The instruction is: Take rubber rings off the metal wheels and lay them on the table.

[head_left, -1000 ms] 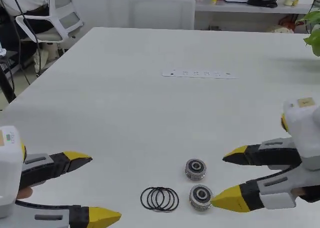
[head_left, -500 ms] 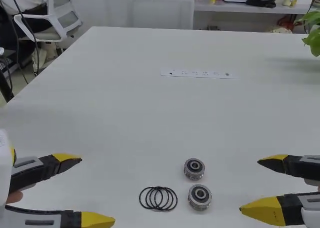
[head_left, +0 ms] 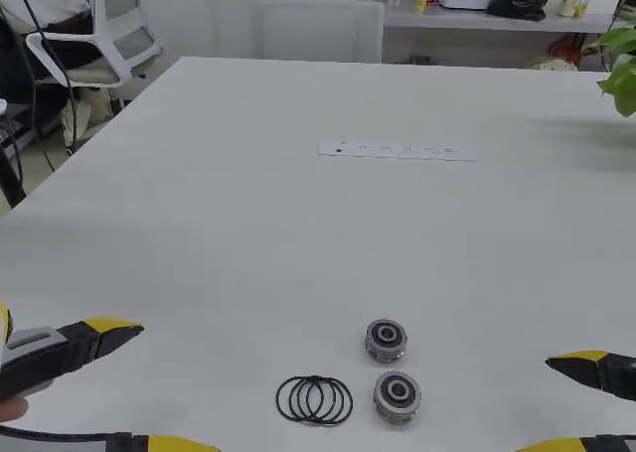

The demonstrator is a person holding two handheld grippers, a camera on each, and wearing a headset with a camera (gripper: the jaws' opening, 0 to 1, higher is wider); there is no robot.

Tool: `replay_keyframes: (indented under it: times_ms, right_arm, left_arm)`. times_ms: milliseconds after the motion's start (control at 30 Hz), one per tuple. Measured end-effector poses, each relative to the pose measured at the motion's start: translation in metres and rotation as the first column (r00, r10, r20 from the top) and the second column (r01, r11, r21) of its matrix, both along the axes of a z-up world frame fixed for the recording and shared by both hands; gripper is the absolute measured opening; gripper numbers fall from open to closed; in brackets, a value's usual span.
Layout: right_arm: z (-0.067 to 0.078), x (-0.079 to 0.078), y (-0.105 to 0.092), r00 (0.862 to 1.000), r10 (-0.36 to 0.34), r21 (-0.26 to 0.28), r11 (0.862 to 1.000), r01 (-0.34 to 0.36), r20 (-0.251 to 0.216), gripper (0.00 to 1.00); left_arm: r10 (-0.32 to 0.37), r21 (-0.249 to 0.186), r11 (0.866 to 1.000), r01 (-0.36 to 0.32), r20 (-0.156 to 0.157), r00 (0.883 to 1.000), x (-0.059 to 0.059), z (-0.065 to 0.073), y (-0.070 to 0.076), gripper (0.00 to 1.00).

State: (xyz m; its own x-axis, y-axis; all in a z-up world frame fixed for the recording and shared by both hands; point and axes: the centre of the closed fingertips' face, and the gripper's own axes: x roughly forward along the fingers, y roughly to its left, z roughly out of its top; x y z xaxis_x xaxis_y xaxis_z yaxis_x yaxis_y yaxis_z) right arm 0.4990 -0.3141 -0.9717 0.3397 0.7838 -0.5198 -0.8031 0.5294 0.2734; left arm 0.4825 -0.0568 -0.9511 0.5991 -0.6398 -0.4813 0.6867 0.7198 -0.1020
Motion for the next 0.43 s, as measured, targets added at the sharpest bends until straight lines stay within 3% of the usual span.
replay_keyframes:
  times_ms: [267, 433]
  right_arm:
    - [-0.0006, 0.003, -0.0057, 1.0, -0.029, 0.003, 1.0, 0.029, 0.005, 0.89]
    - [-0.0004, 0.0025, -0.0053, 1.0, -0.026, -0.001, 1.0, 0.026, 0.014, 0.91]
  left_arm:
    - [0.007, -0.004, 1.0, -0.007, -0.009, 1.0, 0.0008, -0.0008, 0.0002, 0.92]
    - [0.015, -0.027, 1.0, -0.015, -0.005, 1.0, 0.0014, 0.0023, -0.0024, 0.96]
